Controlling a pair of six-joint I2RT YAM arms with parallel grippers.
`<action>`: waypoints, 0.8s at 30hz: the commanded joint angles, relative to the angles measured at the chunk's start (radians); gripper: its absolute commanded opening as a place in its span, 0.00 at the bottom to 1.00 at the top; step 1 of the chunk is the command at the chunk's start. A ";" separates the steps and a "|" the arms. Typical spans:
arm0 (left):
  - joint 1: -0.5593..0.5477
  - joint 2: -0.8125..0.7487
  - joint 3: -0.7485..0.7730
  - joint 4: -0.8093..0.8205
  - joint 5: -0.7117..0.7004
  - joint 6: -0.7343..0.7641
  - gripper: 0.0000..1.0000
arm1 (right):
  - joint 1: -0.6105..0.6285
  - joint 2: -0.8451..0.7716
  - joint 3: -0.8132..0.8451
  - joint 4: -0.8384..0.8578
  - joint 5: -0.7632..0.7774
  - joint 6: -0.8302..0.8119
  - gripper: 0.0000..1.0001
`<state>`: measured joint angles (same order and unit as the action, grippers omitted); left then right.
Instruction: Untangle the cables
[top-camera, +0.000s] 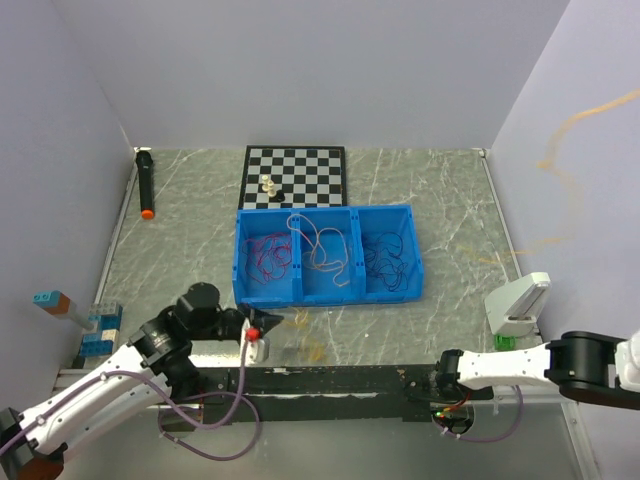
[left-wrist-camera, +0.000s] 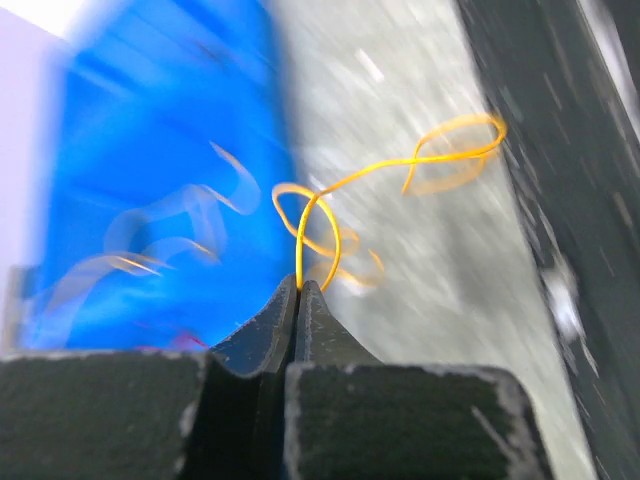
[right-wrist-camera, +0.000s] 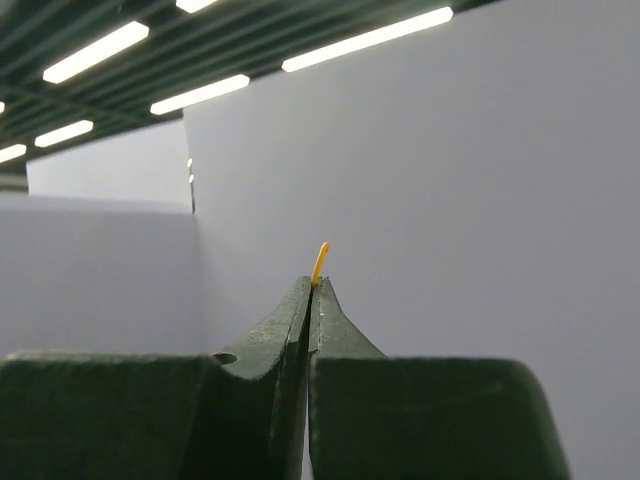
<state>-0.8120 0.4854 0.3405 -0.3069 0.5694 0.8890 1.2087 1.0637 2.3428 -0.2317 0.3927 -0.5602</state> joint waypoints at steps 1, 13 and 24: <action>0.011 -0.018 0.124 0.218 0.102 -0.268 0.01 | 0.008 0.128 -0.043 -0.052 -0.017 0.037 0.00; 0.042 -0.050 0.348 0.121 0.171 -0.306 0.01 | -0.076 0.329 -0.089 -0.035 -0.066 0.106 0.00; 0.079 -0.073 0.385 0.038 0.221 -0.268 0.01 | -0.248 0.393 -0.073 -0.043 -0.225 0.298 0.00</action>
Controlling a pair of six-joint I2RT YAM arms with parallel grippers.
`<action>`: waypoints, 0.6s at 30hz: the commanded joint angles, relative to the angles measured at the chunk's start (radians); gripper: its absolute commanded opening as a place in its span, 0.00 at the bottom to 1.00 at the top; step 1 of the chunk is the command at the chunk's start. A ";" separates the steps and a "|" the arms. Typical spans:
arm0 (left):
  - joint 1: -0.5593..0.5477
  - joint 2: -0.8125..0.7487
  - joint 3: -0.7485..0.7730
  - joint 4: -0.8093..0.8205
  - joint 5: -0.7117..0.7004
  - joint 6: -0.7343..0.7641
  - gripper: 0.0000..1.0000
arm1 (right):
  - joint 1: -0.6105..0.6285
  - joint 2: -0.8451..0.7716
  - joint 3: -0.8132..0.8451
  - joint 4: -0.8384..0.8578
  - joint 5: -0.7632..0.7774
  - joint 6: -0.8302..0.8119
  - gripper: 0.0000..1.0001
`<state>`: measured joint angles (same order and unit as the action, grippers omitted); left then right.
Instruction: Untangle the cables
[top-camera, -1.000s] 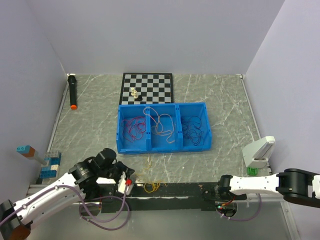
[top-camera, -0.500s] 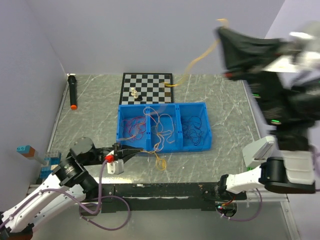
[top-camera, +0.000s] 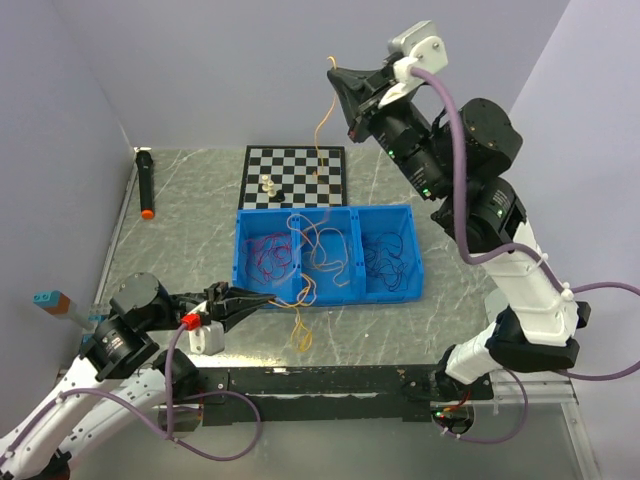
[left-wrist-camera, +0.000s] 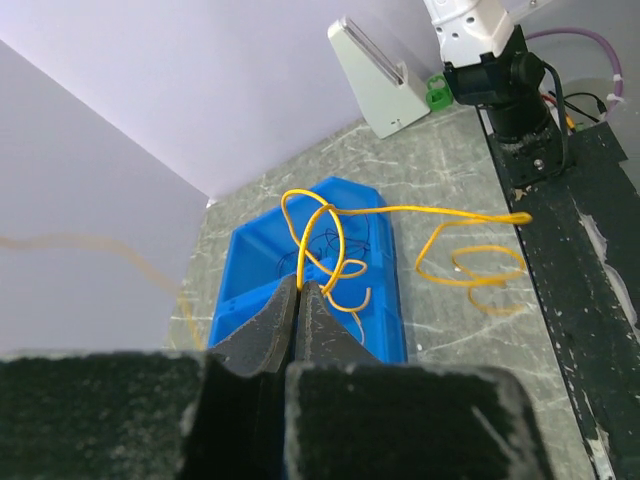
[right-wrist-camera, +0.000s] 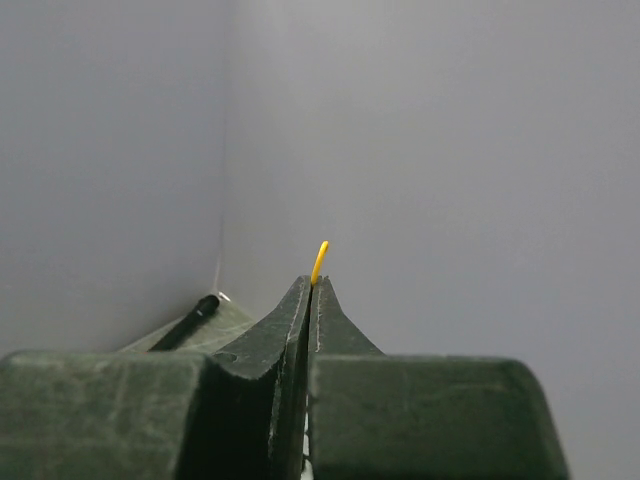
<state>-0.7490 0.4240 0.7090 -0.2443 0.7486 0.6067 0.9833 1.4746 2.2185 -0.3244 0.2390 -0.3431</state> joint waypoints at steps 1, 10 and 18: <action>0.019 -0.011 0.012 -0.020 0.041 0.013 0.01 | -0.026 -0.013 0.062 0.047 -0.076 0.087 0.00; 0.046 -0.021 -0.014 0.051 0.077 -0.051 0.01 | -0.081 -0.022 0.053 0.041 -0.101 0.131 0.00; 0.051 -0.019 -0.031 0.158 0.104 -0.077 0.01 | -0.141 -0.039 -0.031 0.045 -0.136 0.190 0.00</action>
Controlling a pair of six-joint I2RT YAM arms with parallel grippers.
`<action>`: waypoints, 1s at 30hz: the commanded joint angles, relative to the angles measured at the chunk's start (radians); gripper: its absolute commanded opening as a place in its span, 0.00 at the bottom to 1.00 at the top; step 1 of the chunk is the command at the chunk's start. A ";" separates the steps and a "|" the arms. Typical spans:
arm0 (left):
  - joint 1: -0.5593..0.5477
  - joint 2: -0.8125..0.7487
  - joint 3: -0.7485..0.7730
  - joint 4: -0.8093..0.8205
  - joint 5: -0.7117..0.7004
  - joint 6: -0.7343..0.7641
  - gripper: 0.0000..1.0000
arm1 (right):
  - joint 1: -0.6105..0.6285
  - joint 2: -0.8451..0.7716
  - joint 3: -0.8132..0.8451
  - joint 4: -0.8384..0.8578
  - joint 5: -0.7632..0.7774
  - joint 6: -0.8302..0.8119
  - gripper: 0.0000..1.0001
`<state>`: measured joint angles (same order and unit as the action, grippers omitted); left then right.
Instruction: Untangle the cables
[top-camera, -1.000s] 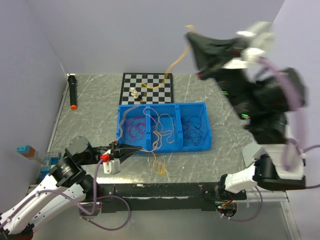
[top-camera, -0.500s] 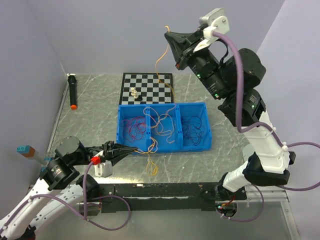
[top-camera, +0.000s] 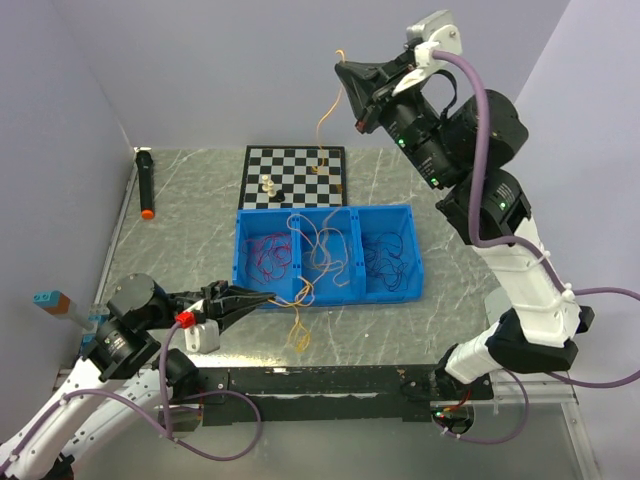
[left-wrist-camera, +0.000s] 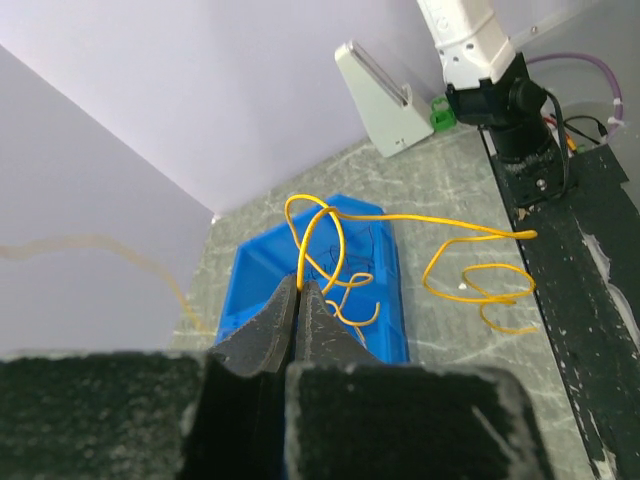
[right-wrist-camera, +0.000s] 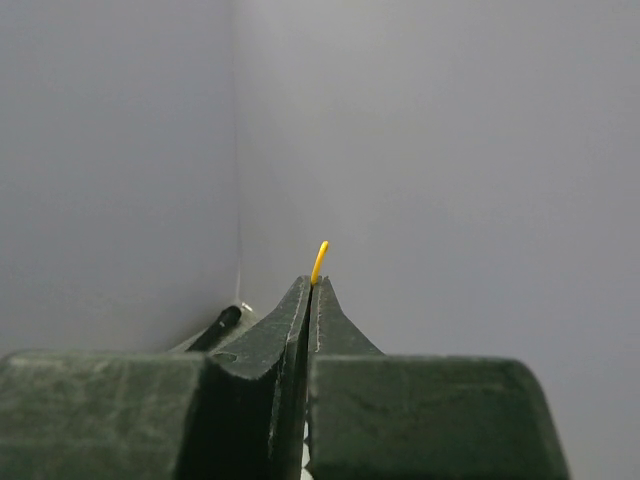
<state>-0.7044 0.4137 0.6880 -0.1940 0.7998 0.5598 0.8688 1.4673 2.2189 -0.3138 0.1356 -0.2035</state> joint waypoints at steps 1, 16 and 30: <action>0.008 -0.007 -0.011 0.122 0.055 -0.038 0.01 | -0.034 -0.032 -0.042 0.036 -0.039 0.056 0.00; 0.013 -0.007 -0.025 0.252 -0.051 -0.101 0.01 | -0.148 -0.114 -0.279 0.105 -0.062 0.148 0.00; 0.040 -0.030 -0.074 0.318 -0.028 -0.158 0.01 | -0.180 -0.098 -0.146 0.051 -0.117 0.185 0.00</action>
<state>-0.6731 0.4000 0.6205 0.0650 0.7483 0.4305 0.6994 1.3743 2.0510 -0.2722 0.0383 -0.0368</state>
